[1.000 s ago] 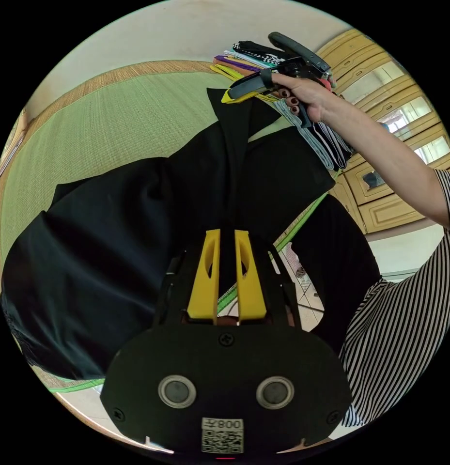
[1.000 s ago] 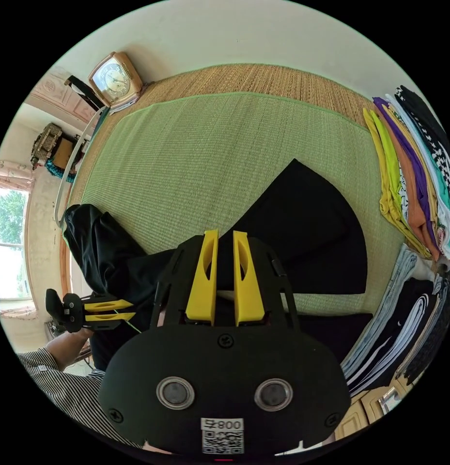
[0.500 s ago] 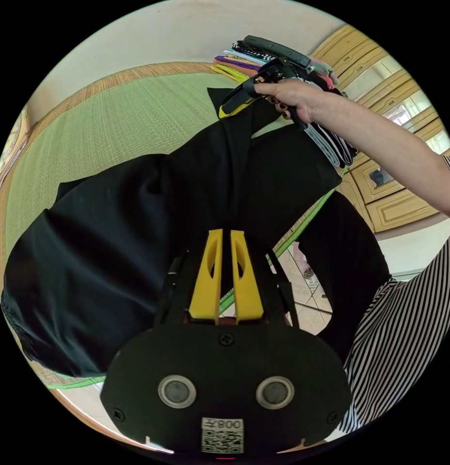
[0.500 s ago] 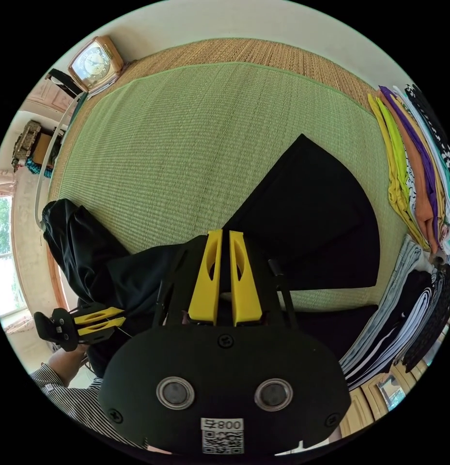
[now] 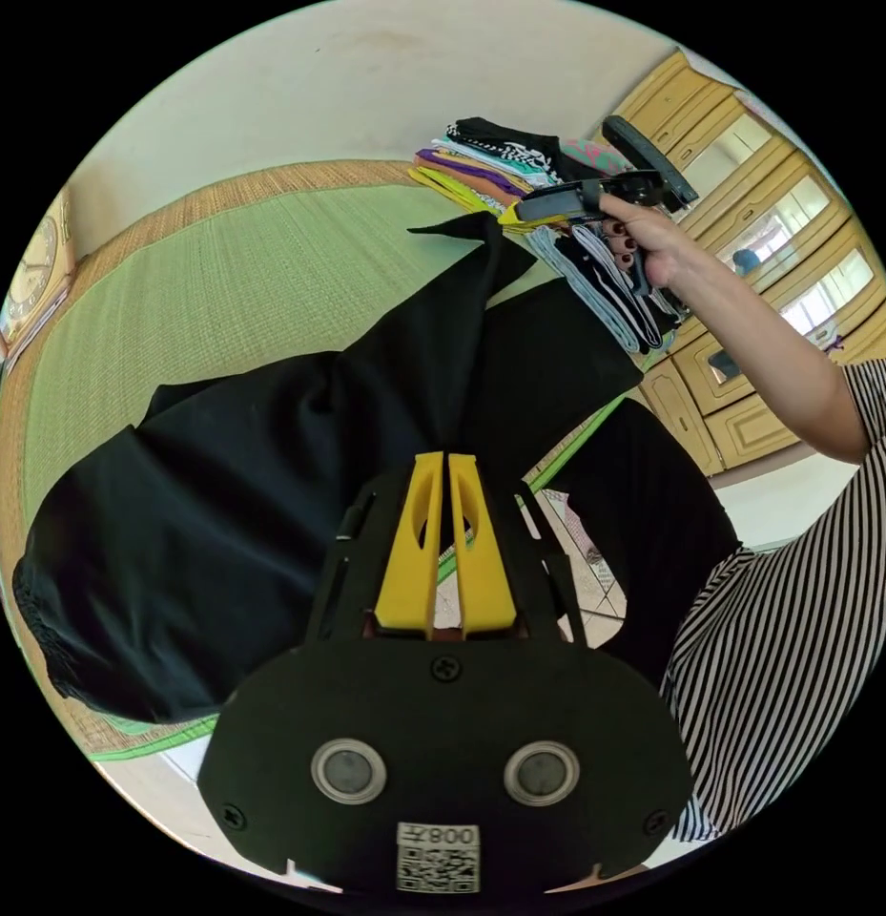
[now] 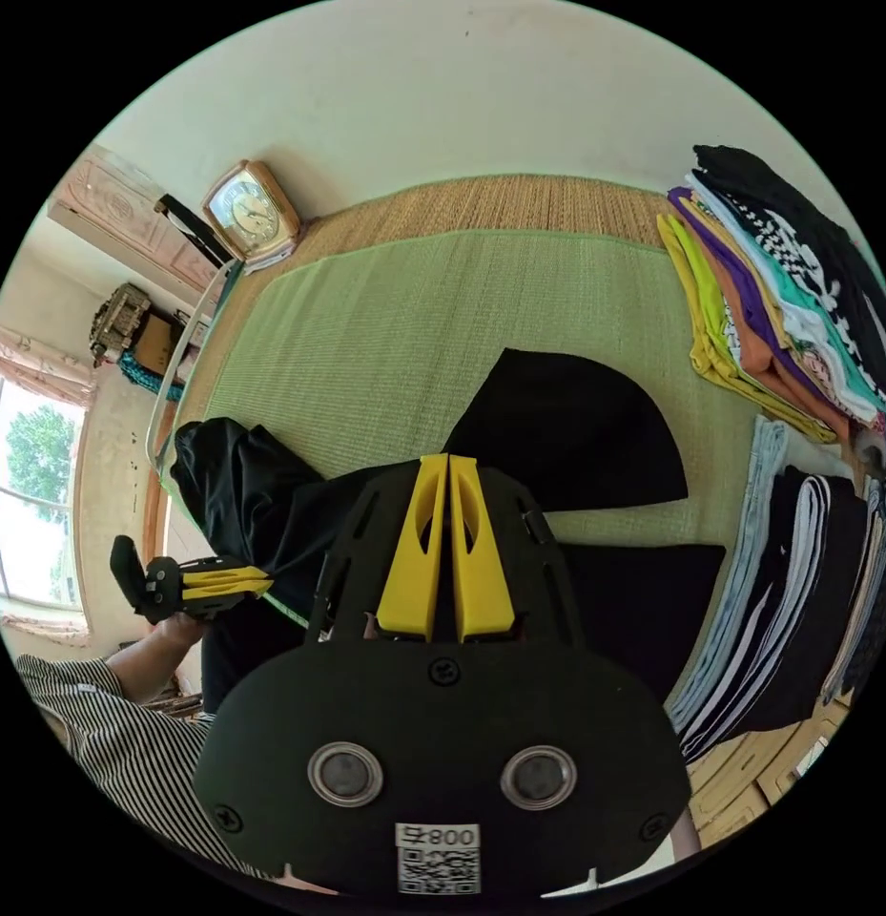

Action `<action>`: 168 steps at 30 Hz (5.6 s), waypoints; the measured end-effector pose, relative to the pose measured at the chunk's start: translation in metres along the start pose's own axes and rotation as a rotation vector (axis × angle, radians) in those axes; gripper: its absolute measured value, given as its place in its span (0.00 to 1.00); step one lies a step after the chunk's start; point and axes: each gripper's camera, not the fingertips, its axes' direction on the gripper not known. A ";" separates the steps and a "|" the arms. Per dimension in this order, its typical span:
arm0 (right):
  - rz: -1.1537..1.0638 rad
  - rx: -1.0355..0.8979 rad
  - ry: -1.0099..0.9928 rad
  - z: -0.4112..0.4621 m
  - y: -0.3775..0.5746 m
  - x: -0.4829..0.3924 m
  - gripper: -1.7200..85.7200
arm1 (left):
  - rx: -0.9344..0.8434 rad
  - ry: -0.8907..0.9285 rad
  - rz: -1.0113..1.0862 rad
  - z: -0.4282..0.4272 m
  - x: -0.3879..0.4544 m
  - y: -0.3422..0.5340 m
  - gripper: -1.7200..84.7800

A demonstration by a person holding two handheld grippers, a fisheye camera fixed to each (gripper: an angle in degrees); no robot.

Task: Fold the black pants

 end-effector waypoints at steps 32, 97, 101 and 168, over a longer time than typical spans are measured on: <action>0.061 -0.114 0.192 0.091 0.167 0.033 0.04 | -0.224 -0.100 0.085 -0.051 0.085 -0.066 0.03; -0.026 0.171 0.017 0.149 0.290 0.055 0.02 | -0.306 0.000 0.581 -0.063 0.235 -0.460 0.07; -0.026 0.204 -0.020 0.142 0.302 0.062 0.02 | -0.313 -0.060 0.582 -0.085 0.238 -0.472 0.04; -0.087 0.433 -0.135 0.139 0.282 0.034 0.03 | -0.251 0.221 -0.094 -0.263 0.135 -0.503 0.09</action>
